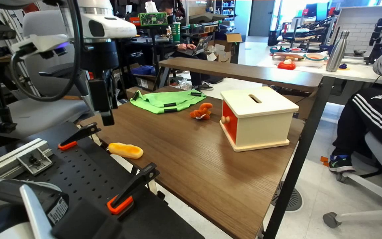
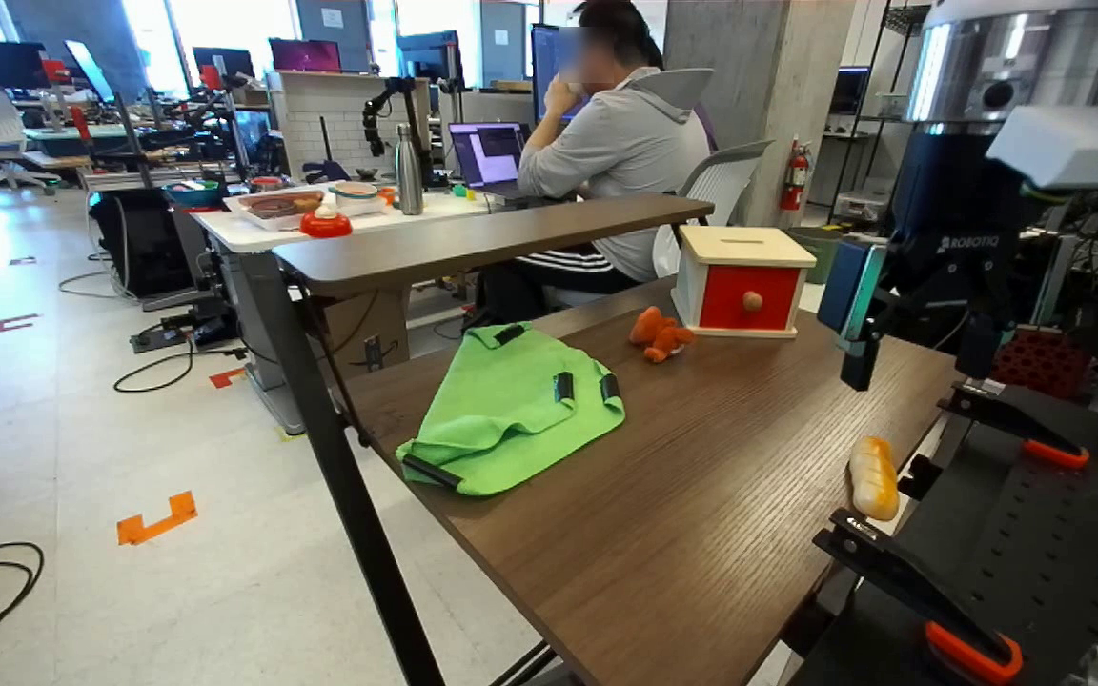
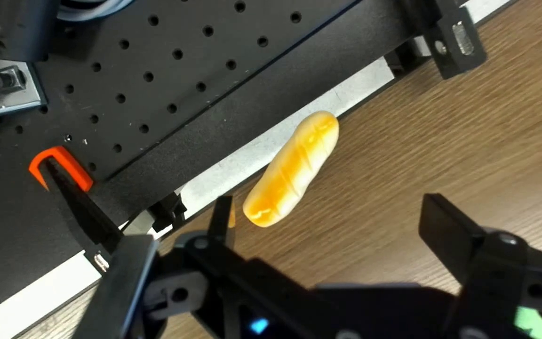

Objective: Move the yellow object to the right

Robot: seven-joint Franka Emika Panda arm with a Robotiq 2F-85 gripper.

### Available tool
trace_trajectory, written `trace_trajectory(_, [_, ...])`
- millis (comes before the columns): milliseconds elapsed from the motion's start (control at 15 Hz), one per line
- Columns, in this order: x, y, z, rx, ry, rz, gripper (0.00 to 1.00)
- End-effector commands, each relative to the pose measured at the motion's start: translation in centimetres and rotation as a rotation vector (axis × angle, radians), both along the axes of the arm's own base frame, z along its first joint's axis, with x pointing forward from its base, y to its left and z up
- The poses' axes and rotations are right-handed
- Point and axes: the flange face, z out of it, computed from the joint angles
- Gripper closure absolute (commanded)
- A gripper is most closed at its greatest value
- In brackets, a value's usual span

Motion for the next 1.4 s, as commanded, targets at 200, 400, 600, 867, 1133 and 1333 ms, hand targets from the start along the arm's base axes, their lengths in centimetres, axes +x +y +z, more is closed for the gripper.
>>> trace_trajectory(200, [0.5,-1.7,-4.4,-0.010,0.010,-0.022,0.00])
trace_trajectory(400, [0.7,-1.7,-5.8,-0.013,0.033,-0.030,0.00])
trace_trajectory(600, [1.1,-1.4,-7.2,-0.019,0.054,-0.023,0.00])
trace_trajectory(867, [1.8,-1.1,-8.6,-0.025,0.075,-0.016,0.00])
trace_trajectory(1133, [2.5,-1.0,-9.4,-0.029,0.082,-0.017,0.28])
trace_trajectory(1333, [3.1,-1.0,-9.7,-0.030,0.085,-0.021,0.37])
